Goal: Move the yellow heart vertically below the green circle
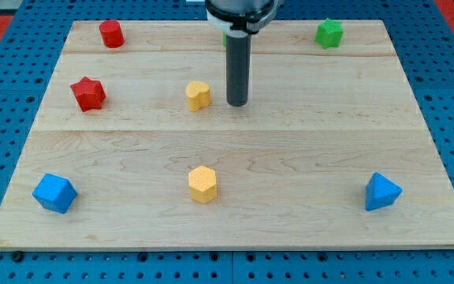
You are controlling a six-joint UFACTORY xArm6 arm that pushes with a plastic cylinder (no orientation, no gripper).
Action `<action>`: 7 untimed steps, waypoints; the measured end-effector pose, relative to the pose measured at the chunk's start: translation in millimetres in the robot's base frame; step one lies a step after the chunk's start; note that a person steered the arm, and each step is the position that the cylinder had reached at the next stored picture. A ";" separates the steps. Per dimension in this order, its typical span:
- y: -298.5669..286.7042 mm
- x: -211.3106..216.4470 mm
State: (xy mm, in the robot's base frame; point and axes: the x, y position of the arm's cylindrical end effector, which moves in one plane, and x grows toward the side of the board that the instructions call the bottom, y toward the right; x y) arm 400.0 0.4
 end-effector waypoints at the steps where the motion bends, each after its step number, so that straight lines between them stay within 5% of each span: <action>1: -76.7 0.7; 3: -5.1 -57.4; 6: -120.6 -61.4; 7: -62.5 -89.9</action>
